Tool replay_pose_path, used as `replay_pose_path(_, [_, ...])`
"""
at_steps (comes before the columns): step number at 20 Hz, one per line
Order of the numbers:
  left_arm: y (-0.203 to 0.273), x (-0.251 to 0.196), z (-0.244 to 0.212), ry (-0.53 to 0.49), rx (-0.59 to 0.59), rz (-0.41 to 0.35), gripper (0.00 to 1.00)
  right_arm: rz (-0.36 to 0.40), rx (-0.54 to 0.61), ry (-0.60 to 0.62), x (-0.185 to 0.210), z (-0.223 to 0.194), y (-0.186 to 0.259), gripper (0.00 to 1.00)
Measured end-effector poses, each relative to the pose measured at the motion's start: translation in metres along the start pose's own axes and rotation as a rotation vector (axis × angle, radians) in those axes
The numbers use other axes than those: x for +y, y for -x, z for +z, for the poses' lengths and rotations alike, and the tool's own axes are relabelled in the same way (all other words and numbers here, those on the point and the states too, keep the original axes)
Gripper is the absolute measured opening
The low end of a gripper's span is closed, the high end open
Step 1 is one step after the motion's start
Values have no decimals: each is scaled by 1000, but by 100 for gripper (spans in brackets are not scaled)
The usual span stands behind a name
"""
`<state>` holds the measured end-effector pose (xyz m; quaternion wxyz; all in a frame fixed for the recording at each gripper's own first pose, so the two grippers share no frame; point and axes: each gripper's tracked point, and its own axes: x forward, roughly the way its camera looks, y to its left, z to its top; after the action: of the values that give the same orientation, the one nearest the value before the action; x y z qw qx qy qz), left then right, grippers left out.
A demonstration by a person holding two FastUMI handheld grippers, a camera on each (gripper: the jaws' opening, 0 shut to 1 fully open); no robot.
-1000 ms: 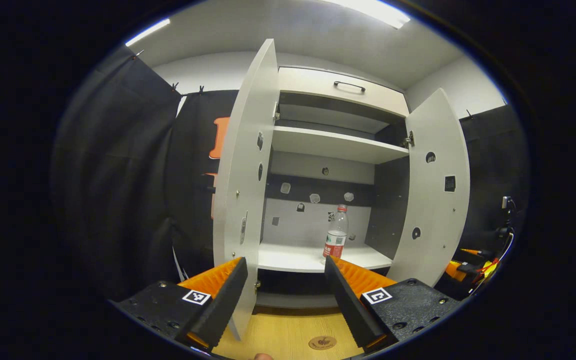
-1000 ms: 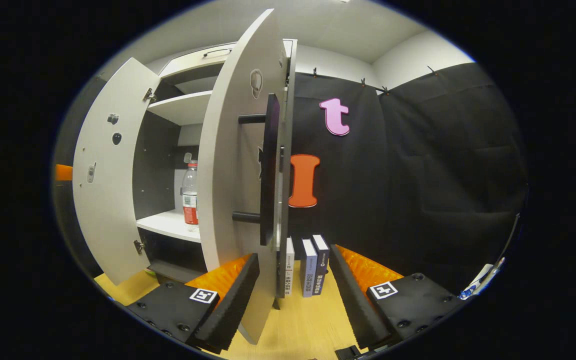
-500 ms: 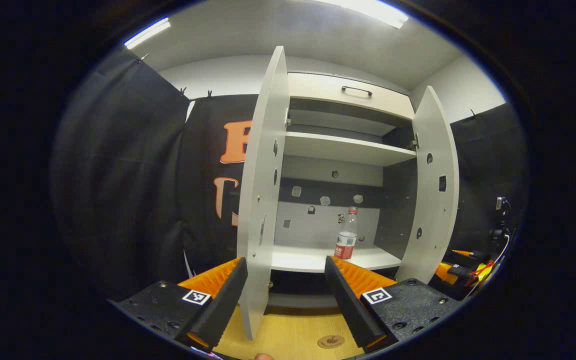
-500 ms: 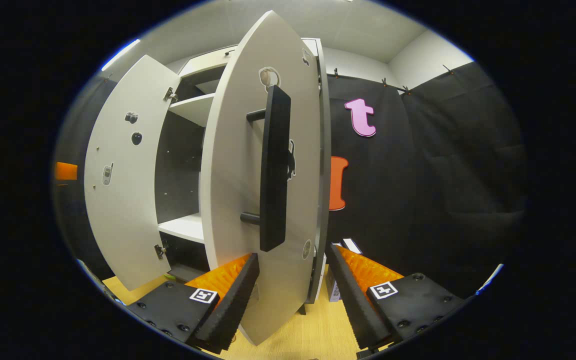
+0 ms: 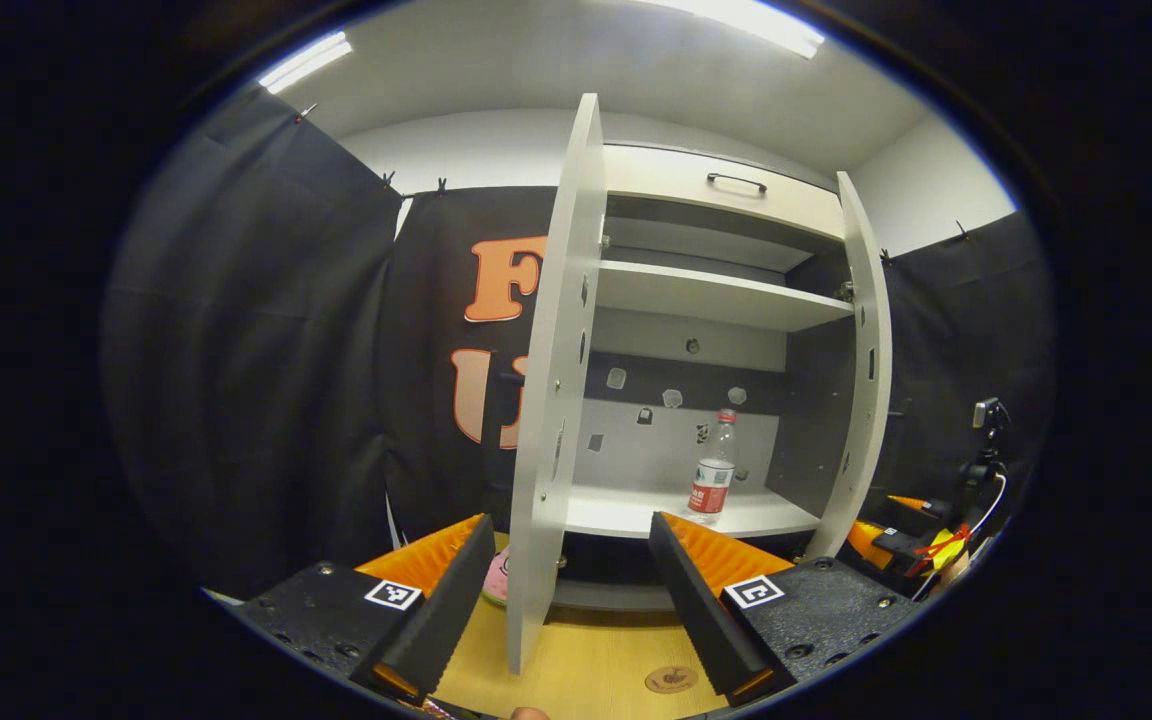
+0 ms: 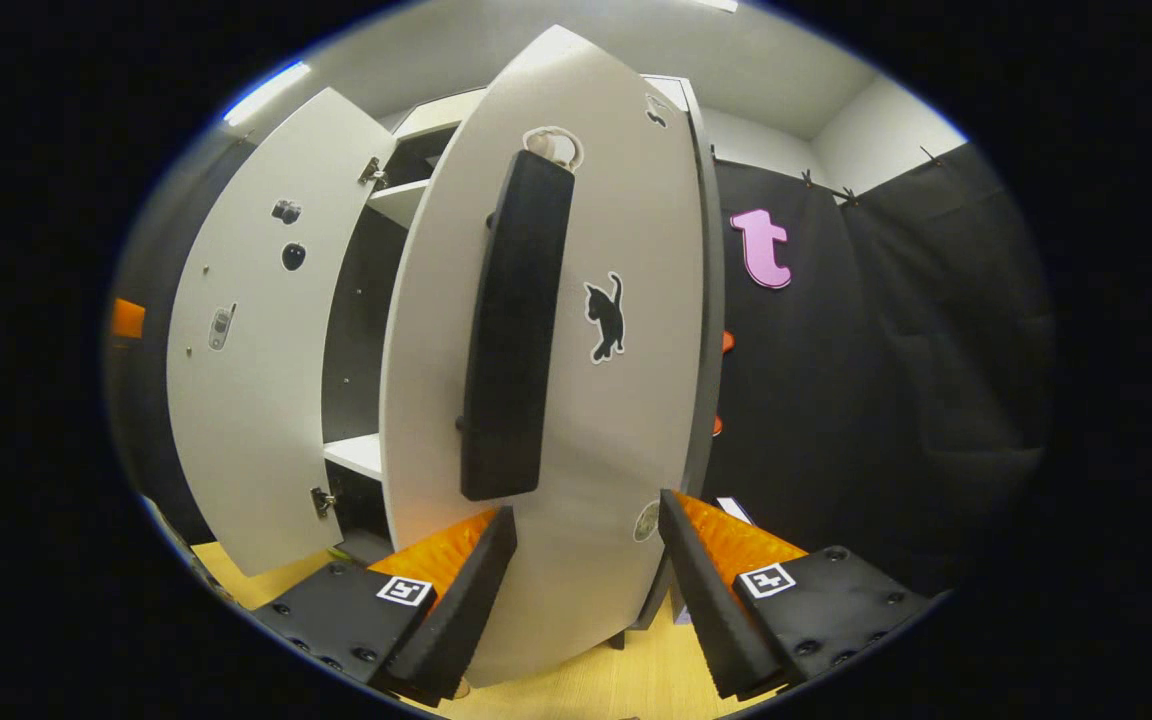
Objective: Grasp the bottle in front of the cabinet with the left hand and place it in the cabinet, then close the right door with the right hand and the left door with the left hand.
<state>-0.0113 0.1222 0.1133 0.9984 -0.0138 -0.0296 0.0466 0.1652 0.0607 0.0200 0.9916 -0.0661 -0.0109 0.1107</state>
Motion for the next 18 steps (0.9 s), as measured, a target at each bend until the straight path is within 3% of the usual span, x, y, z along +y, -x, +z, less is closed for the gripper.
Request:
replay_pose_path(7, [12, 27, -2, 28, 6, 55, 95, 53, 16, -26, 32, -4, -57, 95])
replay_pose_path(18, [4, 91, -21, 36, 36, 161, 93, 14, 34, -37, 33, -4, -69, 95])
